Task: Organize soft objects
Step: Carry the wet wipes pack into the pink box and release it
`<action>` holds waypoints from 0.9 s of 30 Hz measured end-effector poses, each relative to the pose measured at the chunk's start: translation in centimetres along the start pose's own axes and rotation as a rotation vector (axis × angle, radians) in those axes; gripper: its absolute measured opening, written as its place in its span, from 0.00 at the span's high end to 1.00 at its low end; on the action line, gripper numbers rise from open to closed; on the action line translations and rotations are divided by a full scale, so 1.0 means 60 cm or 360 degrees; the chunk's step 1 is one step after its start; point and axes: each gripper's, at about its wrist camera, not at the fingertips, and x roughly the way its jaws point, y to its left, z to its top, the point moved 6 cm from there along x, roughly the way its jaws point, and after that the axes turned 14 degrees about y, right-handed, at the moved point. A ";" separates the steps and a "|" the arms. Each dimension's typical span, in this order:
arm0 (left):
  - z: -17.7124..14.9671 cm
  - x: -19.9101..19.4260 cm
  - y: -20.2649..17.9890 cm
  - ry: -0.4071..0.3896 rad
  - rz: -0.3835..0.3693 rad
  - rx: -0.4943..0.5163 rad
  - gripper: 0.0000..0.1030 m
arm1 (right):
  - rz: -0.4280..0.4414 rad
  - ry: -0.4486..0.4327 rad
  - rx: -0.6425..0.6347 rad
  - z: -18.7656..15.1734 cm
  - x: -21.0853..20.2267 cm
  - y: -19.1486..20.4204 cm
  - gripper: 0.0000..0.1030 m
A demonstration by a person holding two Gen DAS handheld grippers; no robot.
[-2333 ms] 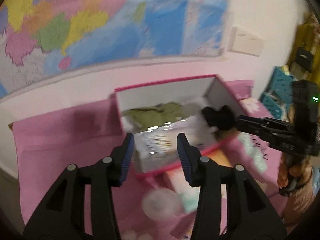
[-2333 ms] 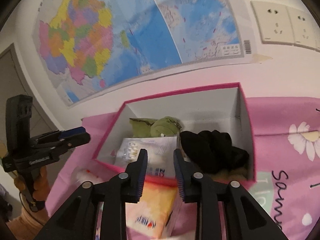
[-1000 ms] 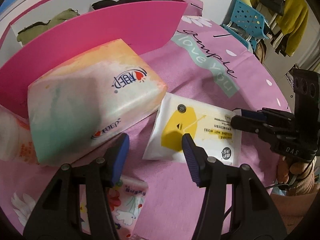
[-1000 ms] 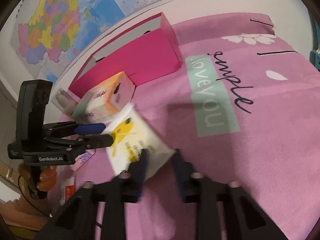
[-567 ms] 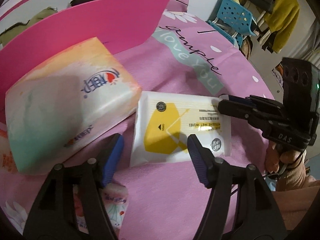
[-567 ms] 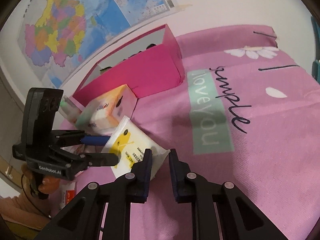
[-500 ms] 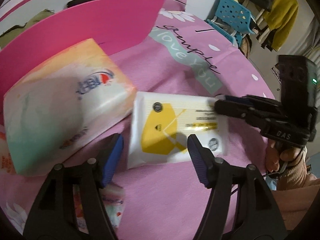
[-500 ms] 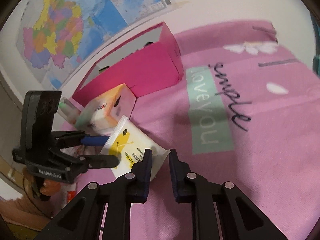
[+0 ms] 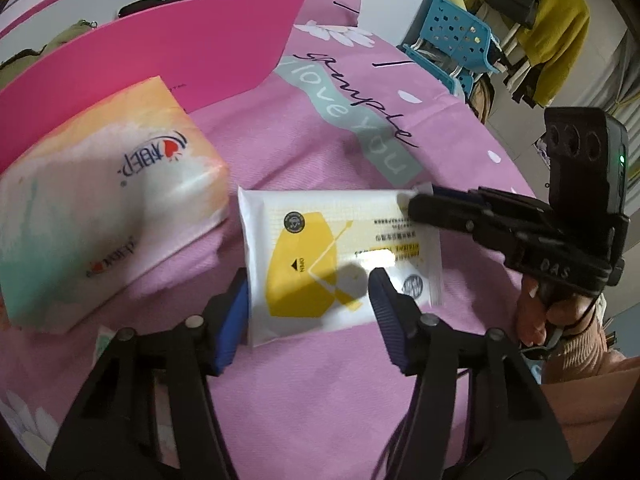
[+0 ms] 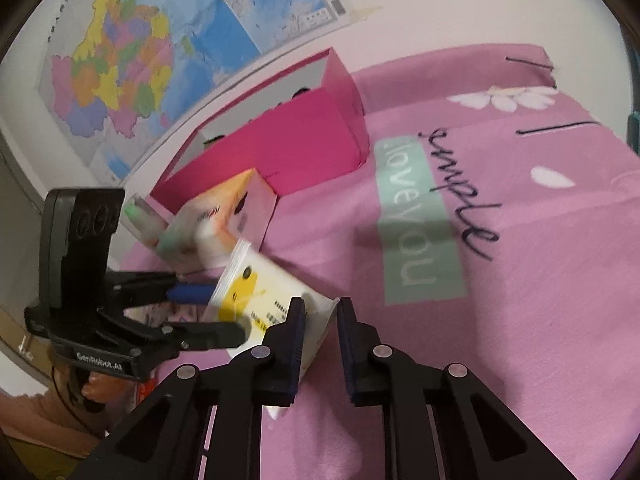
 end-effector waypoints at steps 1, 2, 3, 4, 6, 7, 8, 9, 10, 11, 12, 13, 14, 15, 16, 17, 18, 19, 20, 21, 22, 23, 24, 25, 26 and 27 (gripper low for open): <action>-0.001 -0.001 -0.003 -0.0008 0.0014 -0.0002 0.42 | -0.0001 -0.0001 -0.0006 0.002 -0.001 0.000 0.84; -0.002 -0.003 -0.006 -0.0017 0.0029 -0.0002 0.42 | -0.0004 -0.0004 -0.0007 0.003 -0.002 0.001 0.84; -0.003 -0.004 -0.010 -0.0024 0.0038 0.0001 0.42 | -0.0016 -0.0007 -0.0016 0.004 -0.003 0.002 0.84; -0.003 -0.007 -0.013 -0.0031 0.0045 -0.0001 0.42 | -0.0022 -0.0008 -0.0023 0.005 -0.003 0.003 0.84; -0.005 -0.013 -0.018 -0.0049 0.0062 0.0003 0.42 | -0.0015 -0.0015 -0.0027 0.009 -0.007 0.002 0.84; -0.005 -0.016 -0.020 -0.0058 0.0067 0.0007 0.42 | -0.0009 -0.0020 -0.0027 0.011 -0.009 0.002 0.84; -0.005 -0.020 -0.021 -0.0069 0.0074 0.0008 0.42 | -0.0005 -0.0027 -0.0032 0.013 -0.012 0.003 0.84; -0.006 -0.025 -0.023 -0.0082 0.0082 0.0011 0.42 | -0.0004 -0.0032 -0.0038 0.015 -0.014 0.005 0.84; -0.006 -0.030 -0.026 -0.0098 0.0090 0.0013 0.42 | -0.0006 -0.0038 -0.0047 0.018 -0.017 0.006 0.84; -0.005 -0.035 -0.027 -0.0110 0.0094 0.0015 0.42 | -0.0009 -0.0042 -0.0053 0.020 -0.019 0.008 0.84; -0.005 -0.040 -0.029 -0.0125 0.0100 0.0016 0.42 | -0.0009 -0.0048 -0.0055 0.021 -0.021 0.010 0.84; -0.004 -0.045 -0.031 -0.0138 0.0104 0.0015 0.42 | -0.0003 -0.0055 -0.0060 0.023 -0.024 0.012 0.84; -0.004 -0.049 -0.032 -0.0149 0.0105 0.0014 0.42 | -0.0001 -0.0060 -0.0065 0.025 -0.026 0.014 0.84; -0.004 -0.055 -0.033 -0.0162 0.0104 0.0014 0.42 | 0.0002 -0.0065 -0.0069 0.027 -0.028 0.015 0.84; -0.004 -0.059 -0.034 -0.0172 0.0104 0.0015 0.42 | 0.0008 -0.0074 -0.0074 0.031 -0.032 0.017 0.84; -0.004 -0.063 -0.035 -0.0182 0.0103 0.0013 0.42 | 0.0009 -0.0079 -0.0080 0.034 -0.033 0.019 0.84; -0.004 -0.069 -0.036 -0.0195 0.0105 0.0016 0.42 | 0.0007 -0.0084 -0.0085 0.035 -0.035 0.021 0.84; -0.005 -0.072 -0.038 -0.0205 0.0110 0.0016 0.42 | 0.0012 -0.0093 -0.0092 0.037 -0.038 0.025 0.84; -0.005 -0.076 -0.038 -0.0216 0.0118 0.0015 0.42 | 0.0014 -0.0099 -0.0100 0.040 -0.040 0.027 0.84; -0.004 -0.079 -0.039 -0.0226 0.0123 0.0016 0.42 | 0.0013 -0.0103 -0.0108 0.044 -0.041 0.028 0.84; -0.004 -0.084 -0.039 -0.0239 0.0128 0.0015 0.42 | 0.0016 -0.0108 -0.0118 0.048 -0.043 0.030 0.84; -0.003 -0.089 -0.039 -0.0251 0.0132 0.0011 0.42 | 0.0020 -0.0115 -0.0124 0.051 -0.044 0.032 0.84; -0.003 -0.092 -0.039 -0.0260 0.0134 0.0009 0.42 | 0.0020 -0.0122 -0.0132 0.055 -0.046 0.035 0.84; -0.002 -0.096 -0.039 -0.0272 0.0134 0.0005 0.42 | 0.0023 -0.0128 -0.0138 0.058 -0.047 0.037 0.84; -0.001 -0.101 -0.038 -0.0285 0.0136 0.0001 0.42 | 0.0027 -0.0135 -0.0141 0.060 -0.048 0.039 0.84; -0.001 -0.104 -0.037 -0.0296 0.0139 -0.0001 0.42 | 0.0030 -0.0144 -0.0149 0.064 -0.050 0.043 0.84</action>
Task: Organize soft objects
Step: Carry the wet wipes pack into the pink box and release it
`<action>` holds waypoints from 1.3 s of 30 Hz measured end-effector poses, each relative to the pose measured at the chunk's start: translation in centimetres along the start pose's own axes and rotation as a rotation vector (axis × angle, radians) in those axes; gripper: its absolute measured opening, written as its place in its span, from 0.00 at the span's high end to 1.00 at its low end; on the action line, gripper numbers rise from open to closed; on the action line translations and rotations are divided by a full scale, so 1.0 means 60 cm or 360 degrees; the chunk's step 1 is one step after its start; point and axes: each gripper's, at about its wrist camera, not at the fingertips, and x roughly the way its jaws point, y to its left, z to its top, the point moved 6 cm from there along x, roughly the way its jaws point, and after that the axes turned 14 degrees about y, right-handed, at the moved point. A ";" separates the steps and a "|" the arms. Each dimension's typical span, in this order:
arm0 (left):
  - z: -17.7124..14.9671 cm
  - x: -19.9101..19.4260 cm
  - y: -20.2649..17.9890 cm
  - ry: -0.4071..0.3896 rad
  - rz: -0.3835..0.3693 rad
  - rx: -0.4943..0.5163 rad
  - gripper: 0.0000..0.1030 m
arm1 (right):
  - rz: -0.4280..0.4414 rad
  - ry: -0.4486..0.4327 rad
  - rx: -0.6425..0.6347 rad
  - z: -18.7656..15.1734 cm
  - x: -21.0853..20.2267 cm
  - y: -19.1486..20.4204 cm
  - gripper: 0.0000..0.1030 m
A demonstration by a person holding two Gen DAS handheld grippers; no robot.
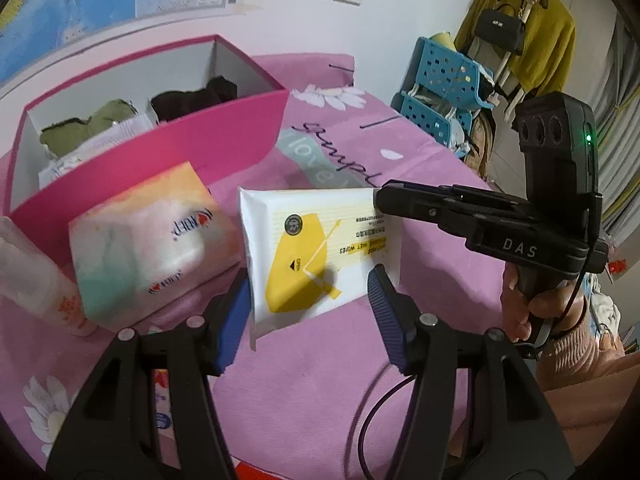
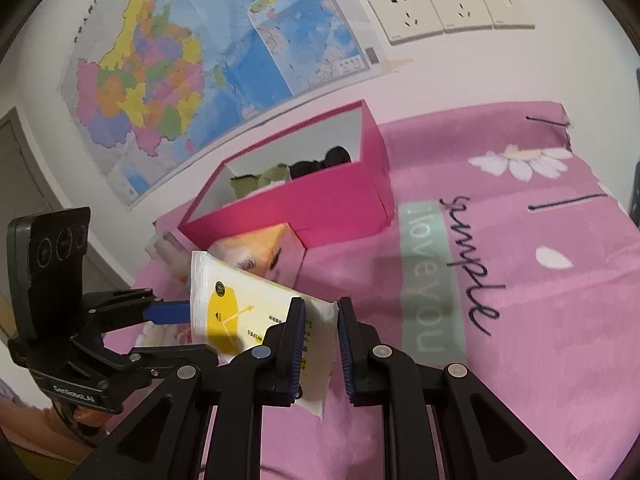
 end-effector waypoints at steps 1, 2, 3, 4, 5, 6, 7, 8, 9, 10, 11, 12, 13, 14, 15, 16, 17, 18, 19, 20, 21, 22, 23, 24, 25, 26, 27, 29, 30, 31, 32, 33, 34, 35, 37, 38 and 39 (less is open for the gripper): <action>0.002 -0.003 0.002 -0.0012 0.0007 -0.0001 0.42 | 0.0001 -0.0004 -0.0010 0.004 0.000 0.002 0.84; 0.002 -0.007 0.003 -0.0022 0.0015 -0.0003 0.42 | 0.0003 -0.0006 -0.0018 0.007 -0.001 0.004 0.84; 0.004 -0.011 0.005 -0.0033 0.0022 -0.0004 0.42 | 0.0005 -0.0011 -0.0026 0.011 -0.001 0.006 0.84; 0.006 -0.015 0.006 -0.0043 0.0027 -0.0006 0.42 | 0.0006 -0.0016 -0.0035 0.015 -0.003 0.008 0.84; 0.007 -0.019 0.007 -0.0053 0.0032 -0.0009 0.42 | 0.0008 -0.0022 -0.0043 0.019 -0.004 0.011 0.84; 0.008 -0.022 0.008 -0.0062 0.0034 -0.0013 0.42 | 0.0012 -0.0030 -0.0049 0.023 -0.006 0.014 0.84; 0.010 -0.026 0.010 -0.0074 0.0042 -0.0015 0.42 | 0.0014 -0.0035 -0.0060 0.028 -0.007 0.016 0.84; 0.012 -0.029 0.011 -0.0085 0.0051 -0.0017 0.42 | 0.0013 -0.0042 -0.0074 0.034 -0.008 0.019 0.84; 0.015 -0.033 0.014 -0.0095 0.0056 -0.0021 0.42 | 0.0013 -0.0046 -0.0080 0.038 -0.008 0.022 0.84; 0.018 -0.037 0.017 -0.0106 0.0063 -0.0024 0.42 | 0.0013 -0.0054 -0.0091 0.044 -0.009 0.025 0.84; 0.022 -0.039 0.020 -0.0115 0.0070 -0.0026 0.42 | 0.0014 -0.0059 -0.0099 0.049 -0.009 0.027 0.84; 0.027 -0.044 0.023 -0.0128 0.0078 -0.0032 0.42 | 0.0015 -0.0067 -0.0109 0.057 -0.010 0.030 0.84; 0.030 -0.048 0.025 -0.0138 0.0087 -0.0035 0.42 | 0.0018 -0.0073 -0.0115 0.061 -0.010 0.033 0.84; 0.034 -0.051 0.028 -0.0152 0.0099 -0.0037 0.42 | 0.0025 -0.0081 -0.0123 0.069 -0.011 0.035 0.84; 0.039 -0.056 0.031 -0.0164 0.0107 -0.0039 0.42 | 0.0032 -0.0090 -0.0127 0.077 -0.011 0.034 0.84; 0.043 -0.059 0.034 -0.0171 0.0112 -0.0039 0.42 | 0.0040 -0.0096 -0.0127 0.084 -0.012 0.035 0.84; 0.049 -0.063 0.037 -0.0184 0.0123 -0.0044 0.42 | 0.0054 -0.0102 -0.0126 0.093 -0.012 0.035 0.84; 0.054 -0.066 0.039 -0.0192 0.0131 -0.0046 0.42 | 0.0060 -0.0108 -0.0129 0.101 -0.012 0.036 0.84; 0.061 -0.070 0.042 -0.0202 0.0140 -0.0048 0.42 | 0.0060 -0.0113 -0.0134 0.108 -0.012 0.038 0.84; 0.066 -0.072 0.045 -0.0209 0.0149 -0.0050 0.42 | 0.0059 -0.0120 -0.0144 0.117 -0.012 0.040 0.84; 0.075 -0.076 0.050 -0.0218 0.0163 -0.0058 0.42 | 0.0063 -0.0127 -0.0151 0.124 -0.012 0.042 0.84; 0.081 -0.078 0.053 -0.0223 0.0173 -0.0061 0.42 | 0.0067 -0.0137 -0.0157 0.136 -0.012 0.042 0.84; 0.088 -0.081 0.055 -0.0230 0.0184 -0.0062 0.42 | 0.0067 -0.0145 -0.0162 0.145 -0.011 0.043 0.84; 0.096 -0.084 0.060 -0.0235 0.0193 -0.0071 0.42 | 0.0072 -0.0152 -0.0167 0.152 -0.011 0.043 0.84; 0.105 -0.085 0.065 -0.0238 0.0203 -0.0081 0.42 | 0.0078 -0.0160 -0.0169 0.164 -0.009 0.044 0.84; 0.114 -0.087 0.068 -0.0247 0.0217 -0.0079 0.42 | 0.0073 -0.0168 -0.0173 0.174 -0.008 0.044 0.84; 0.121 -0.088 0.071 -0.0251 0.0226 -0.0081 0.42 | 0.0070 -0.0176 -0.0178 0.182 -0.007 0.044 0.84; 0.139 -0.088 0.080 -0.0253 0.0246 -0.0099 0.42 | 0.0075 -0.0192 -0.0180 0.203 -0.002 0.044 0.84; 0.150 -0.087 0.087 -0.0257 0.0267 -0.0113 0.42 | 0.0078 -0.0196 -0.0186 0.216 0.003 0.043 0.84; 0.157 -0.086 0.092 -0.0259 0.0277 -0.0127 0.42 | 0.0083 -0.0195 -0.0183 0.227 0.007 0.041 0.84; 0.164 -0.084 0.097 -0.0258 0.0288 -0.0137 0.42 | 0.0074 -0.0195 -0.0185 0.238 0.012 0.041 0.84; 0.174 -0.080 0.104 -0.0250 0.0296 -0.0156 0.42 | 0.0067 -0.0194 -0.0191 0.246 0.015 0.040 0.84; 0.180 -0.078 0.110 -0.0246 0.0296 -0.0174 0.42 | 0.0061 -0.0193 -0.0195 0.257 0.021 0.039 0.84; 0.186 -0.074 0.116 -0.0237 0.0294 -0.0188 0.42 | 0.0051 -0.0193 -0.0198 0.267 0.027 0.038 0.84; 0.199 -0.066 0.133 -0.0219 0.0290 -0.0238 0.42 | 0.0044 -0.0185 -0.0204 0.282 0.038 0.036 0.84; 0.205 -0.062 0.138 -0.0211 0.0284 -0.0256 0.42 | 0.0037 -0.0182 -0.0203 0.288 0.043 0.035 0.84; 0.212 -0.056 0.146 -0.0199 0.0289 -0.0279 0.42 | 0.0023 -0.0179 -0.0211 0.294 0.048 0.034 0.84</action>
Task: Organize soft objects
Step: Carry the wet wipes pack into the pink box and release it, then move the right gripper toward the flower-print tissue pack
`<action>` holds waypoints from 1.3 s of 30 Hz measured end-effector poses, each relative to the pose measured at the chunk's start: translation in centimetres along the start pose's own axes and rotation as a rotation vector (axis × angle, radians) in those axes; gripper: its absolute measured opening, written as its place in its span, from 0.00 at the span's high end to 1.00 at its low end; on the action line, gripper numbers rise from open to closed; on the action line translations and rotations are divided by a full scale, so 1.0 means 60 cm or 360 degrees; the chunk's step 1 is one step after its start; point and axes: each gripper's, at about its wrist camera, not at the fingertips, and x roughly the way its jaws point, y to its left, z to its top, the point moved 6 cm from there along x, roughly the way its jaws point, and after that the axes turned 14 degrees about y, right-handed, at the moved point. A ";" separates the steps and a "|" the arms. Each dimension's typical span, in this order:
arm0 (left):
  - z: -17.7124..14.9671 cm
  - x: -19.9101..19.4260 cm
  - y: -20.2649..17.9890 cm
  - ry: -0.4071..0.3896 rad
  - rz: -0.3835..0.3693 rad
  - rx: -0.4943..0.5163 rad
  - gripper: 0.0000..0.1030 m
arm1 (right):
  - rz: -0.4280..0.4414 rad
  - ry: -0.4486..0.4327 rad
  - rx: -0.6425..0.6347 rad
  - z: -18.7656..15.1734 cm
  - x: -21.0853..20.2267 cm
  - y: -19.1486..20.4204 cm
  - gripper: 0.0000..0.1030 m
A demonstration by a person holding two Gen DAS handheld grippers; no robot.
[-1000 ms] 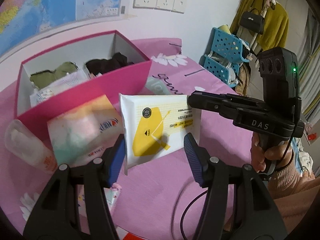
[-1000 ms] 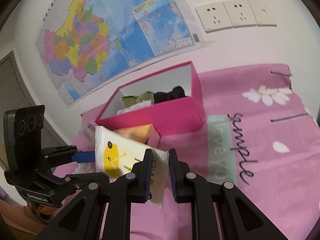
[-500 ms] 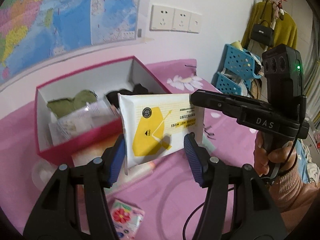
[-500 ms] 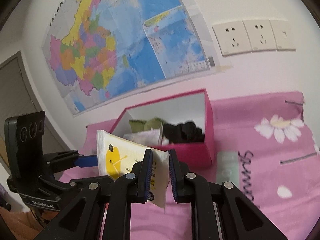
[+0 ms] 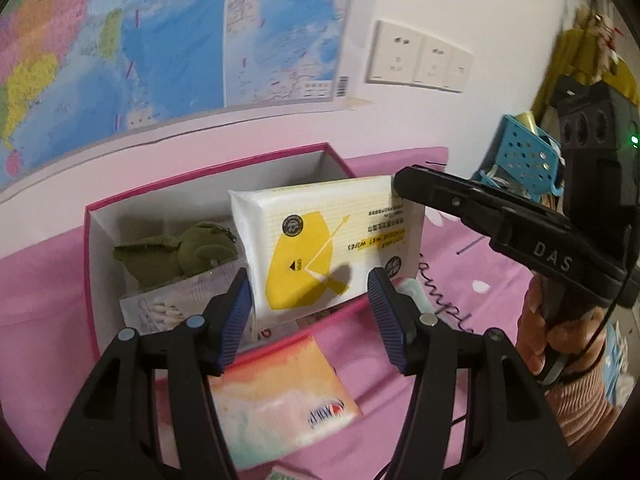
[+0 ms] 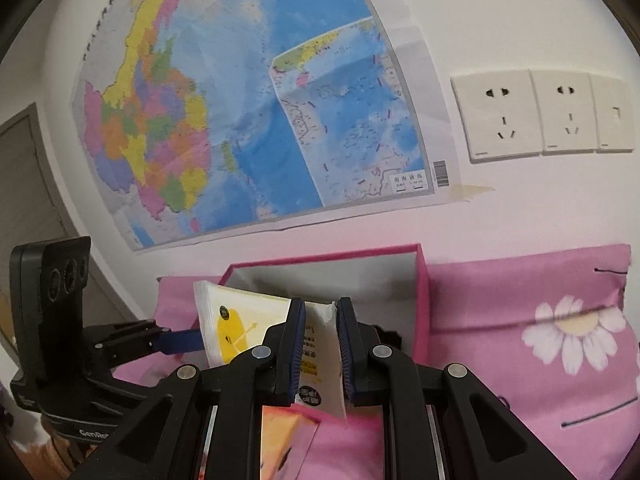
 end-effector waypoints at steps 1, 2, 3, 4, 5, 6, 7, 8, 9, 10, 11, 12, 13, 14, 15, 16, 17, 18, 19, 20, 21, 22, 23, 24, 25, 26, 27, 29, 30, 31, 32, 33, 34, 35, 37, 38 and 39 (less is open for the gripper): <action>0.005 0.005 0.003 0.0006 0.0006 -0.0013 0.42 | -0.0015 0.0005 -0.0005 0.006 0.008 -0.002 0.84; 0.009 0.012 0.005 0.0019 0.0008 -0.0024 0.42 | -0.0023 0.0009 -0.0002 0.010 0.014 -0.005 0.84; 0.015 0.021 0.008 0.0038 0.0017 -0.0035 0.42 | -0.0028 0.0015 -0.0001 0.012 0.018 -0.008 0.84; 0.017 0.026 0.011 0.0049 0.0018 -0.0050 0.42 | -0.0029 0.0024 0.0005 0.016 0.025 -0.013 0.84; 0.021 0.035 0.014 0.0068 0.0012 -0.0063 0.42 | -0.0032 0.0032 0.0013 0.019 0.031 -0.018 0.84; 0.024 0.041 0.016 0.0081 0.0008 -0.0072 0.42 | -0.0042 0.0041 0.0013 0.022 0.036 -0.022 0.84; 0.028 0.049 0.020 0.0102 -0.0005 -0.0093 0.42 | -0.0053 0.0055 0.0020 0.025 0.044 -0.028 0.84; 0.031 0.058 0.023 0.0123 -0.0021 -0.0110 0.42 | -0.0057 0.0066 0.0024 0.028 0.050 -0.032 0.84; 0.034 0.064 0.025 0.0136 -0.0020 -0.0119 0.42 | -0.0066 0.0079 0.0026 0.030 0.056 -0.035 0.84; 0.036 0.072 0.029 0.0154 -0.0015 -0.0132 0.42 | -0.0077 0.0092 0.0031 0.033 0.064 -0.040 0.84; 0.038 0.080 0.031 0.0171 -0.0015 -0.0142 0.42 | -0.0088 0.0101 0.0032 0.036 0.070 -0.043 0.84; 0.040 0.085 0.033 0.0184 -0.0012 -0.0149 0.42 | -0.0110 0.0109 0.0031 0.039 0.077 -0.046 0.84; 0.042 0.093 0.036 0.0203 -0.0010 -0.0165 0.42 | -0.0126 0.0115 0.0038 0.040 0.082 -0.051 0.84; 0.043 0.099 0.039 0.0216 -0.0012 -0.0185 0.42 | -0.0140 0.0118 0.0051 0.042 0.086 -0.055 0.84; 0.044 0.103 0.042 0.0229 -0.0014 -0.0201 0.42 | -0.0148 0.0120 0.0064 0.044 0.088 -0.058 0.83; 0.044 0.105 0.046 0.0230 -0.0003 -0.0220 0.42 | -0.0162 0.0121 0.0083 0.044 0.090 -0.063 0.82; 0.043 0.104 0.049 0.0219 0.0014 -0.0230 0.42 | -0.0174 0.0118 0.0087 0.043 0.090 -0.065 0.82; 0.042 0.102 0.050 0.0211 0.0026 -0.0228 0.41 | -0.0196 0.0103 0.0088 0.041 0.086 -0.066 0.82; 0.041 0.100 0.051 0.0205 0.0031 -0.0229 0.41 | -0.0198 0.0096 0.0086 0.039 0.082 -0.066 0.82; 0.038 0.096 0.052 0.0196 0.0035 -0.0228 0.41 | -0.0183 0.0095 0.0079 0.034 0.078 -0.062 0.80; 0.037 0.093 0.052 0.0190 0.0039 -0.0225 0.41 | -0.0170 0.0097 0.0068 0.032 0.078 -0.058 0.79; 0.033 0.086 0.053 0.0176 0.0043 -0.0218 0.41 | -0.0164 0.0101 0.0047 0.025 0.074 -0.051 0.79; 0.031 0.082 0.054 0.0165 0.0047 -0.0212 0.41 | -0.0167 0.0111 0.0011 0.016 0.071 -0.042 0.79; 0.031 0.078 0.052 0.0153 0.0055 -0.0207 0.41 | -0.0169 0.0119 -0.0011 0.010 0.069 -0.036 0.79; 0.032 0.073 0.050 0.0132 0.0059 -0.0198 0.41 | -0.0168 0.0132 -0.0043 0.001 0.067 -0.027 0.79; 0.029 0.066 0.048 0.0115 0.0054 -0.0181 0.41 | -0.0170 0.0148 -0.0073 -0.007 0.065 -0.020 0.78; 0.022 0.056 0.045 0.0096 0.0055 -0.0164 0.41 | -0.0173 0.0153 -0.0089 -0.012 0.063 -0.016 0.77; 0.009 0.039 0.042 0.0060 0.0044 -0.0136 0.41 | -0.0161 0.0163 -0.0119 -0.026 0.055 -0.004 0.76; 0.003 0.029 0.039 0.0044 0.0034 -0.0118 0.41 | -0.0136 0.0168 -0.0128 -0.034 0.049 0.002 0.75; -0.008 0.015 0.037 0.0021 0.0023 -0.0102 0.41 | -0.0124 0.0166 -0.0132 -0.040 0.042 0.006 0.75; -0.019 0.001 0.034 -0.0002 0.0004 -0.0076 0.41 | -0.0109 0.0166 -0.0143 -0.044 0.038 0.013 0.75; -0.026 -0.010 0.031 -0.0017 -0.0014 -0.0058 0.41 | -0.0081 0.0163 -0.0158 -0.052 0.029 0.020 0.75; -0.038 -0.026 0.028 -0.0044 -0.0036 -0.0039 0.41 | -0.0036 0.0163 -0.0169 -0.061 0.019 0.029 0.75; -0.051 -0.040 0.027 -0.0069 -0.0055 -0.0016 0.41 | -0.0009 0.0163 -0.0176 -0.067 0.012 0.036 0.74; -0.083 -0.070 0.024 -0.0112 -0.0083 0.0039 0.38 | 0.0077 0.0172 -0.0220 -0.091 -0.005 0.060 0.72; -0.099 -0.083 0.025 -0.0130 -0.0093 0.0052 0.37 | 0.0107 0.0184 -0.0236 -0.101 -0.010 0.069 0.70; -0.121 -0.095 0.024 -0.0142 -0.0119 0.0072 0.37 | 0.0138 0.0197 -0.0252 -0.112 -0.013 0.078 0.69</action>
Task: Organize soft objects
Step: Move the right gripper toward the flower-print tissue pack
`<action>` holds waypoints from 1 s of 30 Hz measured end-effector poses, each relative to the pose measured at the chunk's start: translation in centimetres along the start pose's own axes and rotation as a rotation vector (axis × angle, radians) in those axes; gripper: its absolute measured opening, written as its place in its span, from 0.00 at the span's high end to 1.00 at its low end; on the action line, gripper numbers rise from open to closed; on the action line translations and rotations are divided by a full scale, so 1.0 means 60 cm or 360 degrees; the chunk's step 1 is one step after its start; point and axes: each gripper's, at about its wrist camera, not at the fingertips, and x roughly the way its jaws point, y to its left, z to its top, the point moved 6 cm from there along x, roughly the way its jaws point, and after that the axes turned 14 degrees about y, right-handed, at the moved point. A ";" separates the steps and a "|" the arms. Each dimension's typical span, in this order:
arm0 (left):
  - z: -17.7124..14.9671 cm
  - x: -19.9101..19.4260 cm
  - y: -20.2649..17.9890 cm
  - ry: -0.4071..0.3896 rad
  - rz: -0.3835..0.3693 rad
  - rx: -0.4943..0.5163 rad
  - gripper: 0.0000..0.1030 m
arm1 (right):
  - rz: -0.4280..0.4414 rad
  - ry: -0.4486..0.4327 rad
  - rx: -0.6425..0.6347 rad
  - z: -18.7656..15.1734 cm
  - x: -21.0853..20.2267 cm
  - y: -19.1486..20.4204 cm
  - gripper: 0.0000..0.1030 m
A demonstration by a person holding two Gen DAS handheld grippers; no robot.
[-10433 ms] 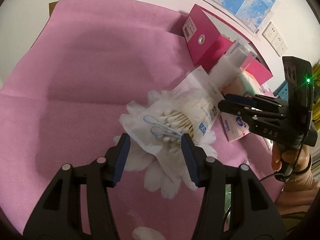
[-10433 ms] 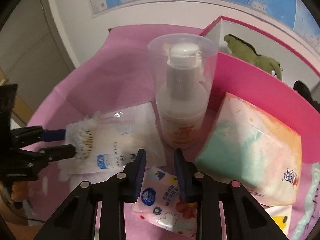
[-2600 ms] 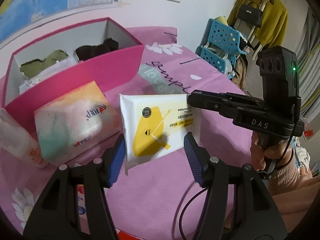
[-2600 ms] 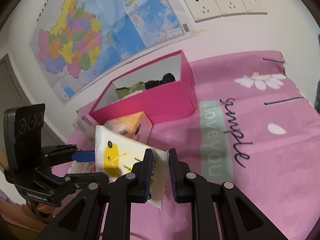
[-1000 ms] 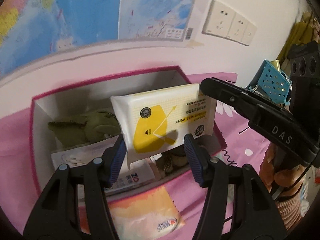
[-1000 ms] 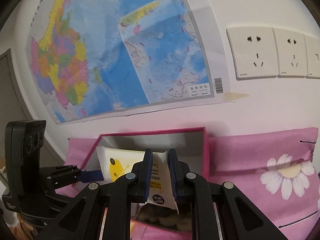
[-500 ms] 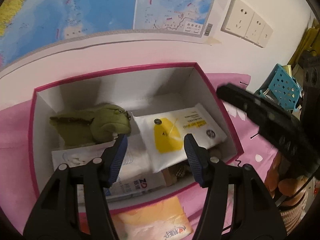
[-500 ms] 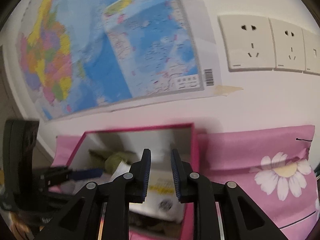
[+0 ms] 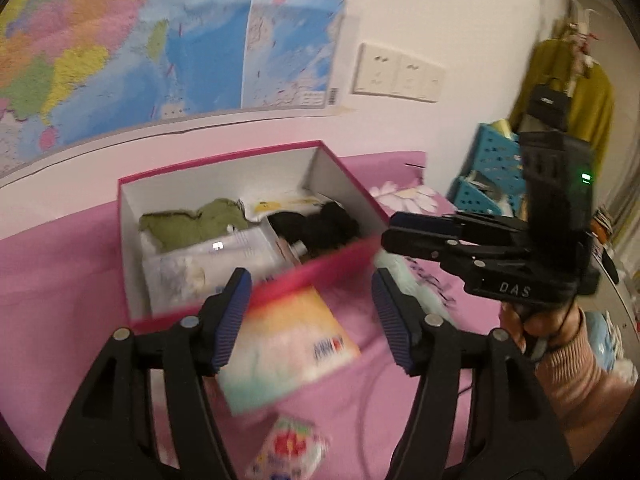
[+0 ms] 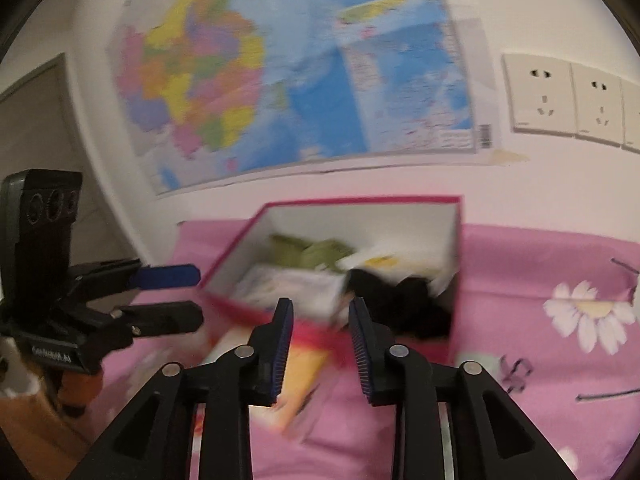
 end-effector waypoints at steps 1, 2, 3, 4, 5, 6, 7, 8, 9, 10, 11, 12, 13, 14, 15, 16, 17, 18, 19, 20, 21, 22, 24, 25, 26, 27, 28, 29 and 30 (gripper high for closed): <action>-0.012 -0.005 0.000 0.0003 -0.0017 0.0005 0.37 | 0.0051 0.0021 -0.0025 -0.015 -0.001 0.015 0.69; -0.029 -0.012 0.002 0.0007 -0.0021 0.0001 0.37 | 0.0077 0.0037 -0.0036 -0.022 0.000 0.024 0.68; -0.042 -0.018 0.006 0.0006 -0.0016 -0.0008 0.37 | 0.0104 0.0062 -0.0049 -0.032 0.004 0.035 0.68; -0.060 -0.020 0.011 0.0012 -0.0024 -0.0026 0.37 | 0.0139 0.0097 -0.0070 -0.046 0.010 0.049 0.68; -0.074 -0.020 0.014 0.0029 -0.0039 -0.0041 0.37 | 0.0166 0.0120 -0.0079 -0.055 0.015 0.058 0.68; -0.090 -0.018 0.019 0.0045 -0.0047 -0.0061 0.37 | 0.0194 0.0154 -0.0087 -0.067 0.023 0.068 0.68; -0.108 -0.016 0.027 0.0061 -0.0051 -0.0095 0.37 | 0.0207 0.0182 -0.0098 -0.077 0.030 0.076 0.68; -0.126 -0.010 0.034 0.0090 -0.0050 -0.0128 0.37 | 0.0214 0.0202 -0.0108 -0.083 0.035 0.081 0.68; -0.140 -0.005 0.041 0.0113 -0.0050 -0.0150 0.37 | 0.0226 0.0232 -0.0116 -0.092 0.045 0.088 0.68; -0.158 0.001 0.047 0.0144 -0.0064 -0.0183 0.37 | 0.0233 0.0264 -0.0118 -0.102 0.055 0.092 0.68; -0.172 0.007 0.052 0.0173 -0.0073 -0.0212 0.37 | 0.0244 0.0299 -0.0117 -0.112 0.066 0.097 0.68; -0.187 0.018 0.061 0.0208 -0.0065 -0.0253 0.37 | 0.0258 0.0324 -0.0113 -0.119 0.075 0.100 0.68; -0.198 0.026 0.064 0.0232 -0.0062 -0.0278 0.37 | 0.0270 0.0353 -0.0103 -0.126 0.086 0.103 0.68; -0.212 0.037 0.069 0.0272 -0.0071 -0.0312 0.37 | 0.0280 0.0388 -0.0090 -0.133 0.100 0.107 0.67; -0.221 0.044 0.070 0.0293 -0.0079 -0.0333 0.37 | 0.0288 0.0413 -0.0081 -0.138 0.109 0.109 0.65; -0.234 0.053 0.073 0.0320 -0.0094 -0.0364 0.37 | 0.0290 0.0428 -0.0079 -0.141 0.115 0.111 0.64; -0.243 0.057 0.072 0.0339 -0.0100 -0.0377 0.37 | 0.0295 0.0449 -0.0080 -0.147 0.124 0.115 0.63; -0.250 0.060 0.072 0.0348 -0.0102 -0.0385 0.37 | 0.0298 0.0468 -0.0081 -0.150 0.133 0.119 0.63; -0.259 0.062 0.072 0.0355 -0.0109 -0.0400 0.37 | 0.0300 0.0479 -0.0082 -0.153 0.139 0.121 0.63; -0.266 0.063 0.072 0.0358 -0.0122 -0.0412 0.37 | 0.0300 0.0494 -0.0083 -0.154 0.149 0.123 0.63; -0.271 0.064 0.071 0.0365 -0.0138 -0.0425 0.37 | 0.0304 0.0500 -0.0080 -0.155 0.155 0.125 0.63; -0.277 0.065 0.069 0.0371 -0.0151 -0.0434 0.37 | 0.0314 0.0506 -0.0073 -0.157 0.161 0.125 0.63; -0.287 0.067 0.064 0.0383 -0.0161 -0.0437 0.40 | 0.0323 0.0516 -0.0060 -0.158 0.169 0.128 0.63; -0.290 0.068 0.062 0.0390 -0.0170 -0.0439 0.43 | 0.0328 0.0524 -0.0050 -0.159 0.176 0.128 0.63; -0.291 0.068 0.059 0.0394 -0.0177 -0.0439 0.44 | 0.0331 0.0530 -0.0043 -0.158 0.182 0.129 0.63; -0.291 0.069 0.056 0.0397 -0.0187 -0.0438 0.47 | 0.0337 0.0534 -0.0037 -0.159 0.185 0.129 0.63; -0.292 0.070 0.053 0.0399 -0.0199 -0.0439 0.52 | 0.0349 0.0536 -0.0030 -0.160 0.188 0.129 0.63; -0.291 0.071 0.051 0.0402 -0.0204 -0.0436 0.54 | 0.0360 0.0536 -0.0024 -0.160 0.190 0.129 0.63; -0.291 0.073 0.048 0.0406 -0.0208 -0.0430 0.55 | 0.0370 0.0535 -0.0019 -0.161 0.190 0.129 0.63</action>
